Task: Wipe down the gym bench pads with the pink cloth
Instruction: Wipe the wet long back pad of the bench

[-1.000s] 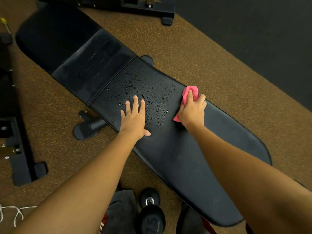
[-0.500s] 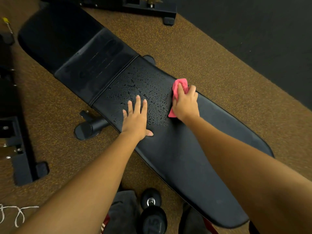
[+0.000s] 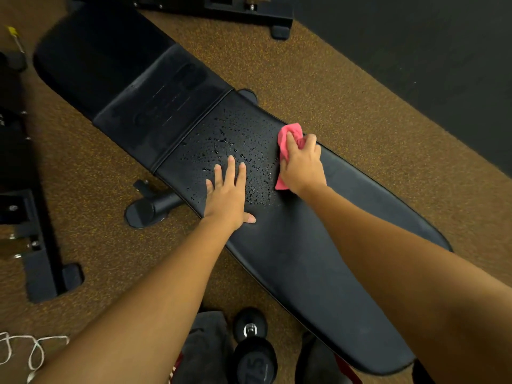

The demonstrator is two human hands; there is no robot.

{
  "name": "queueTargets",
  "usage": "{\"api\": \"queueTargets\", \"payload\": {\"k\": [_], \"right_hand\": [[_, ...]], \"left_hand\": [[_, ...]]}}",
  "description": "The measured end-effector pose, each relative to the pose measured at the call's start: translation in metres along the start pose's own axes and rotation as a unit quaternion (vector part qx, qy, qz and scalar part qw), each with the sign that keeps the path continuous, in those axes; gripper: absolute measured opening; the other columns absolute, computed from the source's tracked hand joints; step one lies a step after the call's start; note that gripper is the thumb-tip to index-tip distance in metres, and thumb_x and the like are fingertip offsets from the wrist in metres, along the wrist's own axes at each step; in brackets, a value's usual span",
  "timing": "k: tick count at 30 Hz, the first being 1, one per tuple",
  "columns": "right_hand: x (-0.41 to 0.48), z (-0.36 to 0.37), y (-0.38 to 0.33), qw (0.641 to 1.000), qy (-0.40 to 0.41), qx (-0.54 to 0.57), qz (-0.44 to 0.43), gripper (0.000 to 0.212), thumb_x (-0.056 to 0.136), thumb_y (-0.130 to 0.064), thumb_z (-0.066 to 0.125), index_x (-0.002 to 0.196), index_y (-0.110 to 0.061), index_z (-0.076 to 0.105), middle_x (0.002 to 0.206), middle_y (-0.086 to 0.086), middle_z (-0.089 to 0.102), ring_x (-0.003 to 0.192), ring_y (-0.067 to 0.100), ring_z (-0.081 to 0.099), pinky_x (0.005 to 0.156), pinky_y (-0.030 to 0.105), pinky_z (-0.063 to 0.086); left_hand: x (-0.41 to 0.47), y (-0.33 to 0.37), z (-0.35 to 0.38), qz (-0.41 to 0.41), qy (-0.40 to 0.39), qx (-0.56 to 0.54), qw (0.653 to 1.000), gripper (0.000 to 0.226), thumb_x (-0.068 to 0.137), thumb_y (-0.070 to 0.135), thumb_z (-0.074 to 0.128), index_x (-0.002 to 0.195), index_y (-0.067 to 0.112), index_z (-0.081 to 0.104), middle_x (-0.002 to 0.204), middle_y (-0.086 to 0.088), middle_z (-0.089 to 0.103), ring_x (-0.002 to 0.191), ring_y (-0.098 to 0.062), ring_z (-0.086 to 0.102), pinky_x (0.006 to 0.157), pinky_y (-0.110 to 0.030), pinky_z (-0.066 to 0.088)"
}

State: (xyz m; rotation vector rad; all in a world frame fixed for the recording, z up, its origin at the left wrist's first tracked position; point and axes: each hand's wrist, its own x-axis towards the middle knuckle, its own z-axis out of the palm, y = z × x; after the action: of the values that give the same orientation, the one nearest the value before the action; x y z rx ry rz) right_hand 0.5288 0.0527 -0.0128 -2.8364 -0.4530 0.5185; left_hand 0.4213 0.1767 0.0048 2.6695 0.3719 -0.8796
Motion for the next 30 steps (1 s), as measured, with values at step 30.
{"api": "queueTargets", "payload": {"k": [30], "right_hand": [[-0.044, 0.001, -0.016, 0.981, -0.031, 0.188, 0.019, 0.054, 0.095, -0.022, 0.046, 0.146, -0.016, 0.029, 0.129, 0.014, 0.031, 0.117, 0.031, 0.038, 0.101, 0.035, 0.035]], "left_hand": [[-0.010, -0.002, -0.004, 0.026, 0.090, -0.169, 0.981, 0.083, 0.090, 0.032, 0.059, 0.150, 0.018, 0.004, 0.158, -0.008, -0.008, 0.145, -0.028, 0.005, 0.114, -0.042, 0.019]]}}
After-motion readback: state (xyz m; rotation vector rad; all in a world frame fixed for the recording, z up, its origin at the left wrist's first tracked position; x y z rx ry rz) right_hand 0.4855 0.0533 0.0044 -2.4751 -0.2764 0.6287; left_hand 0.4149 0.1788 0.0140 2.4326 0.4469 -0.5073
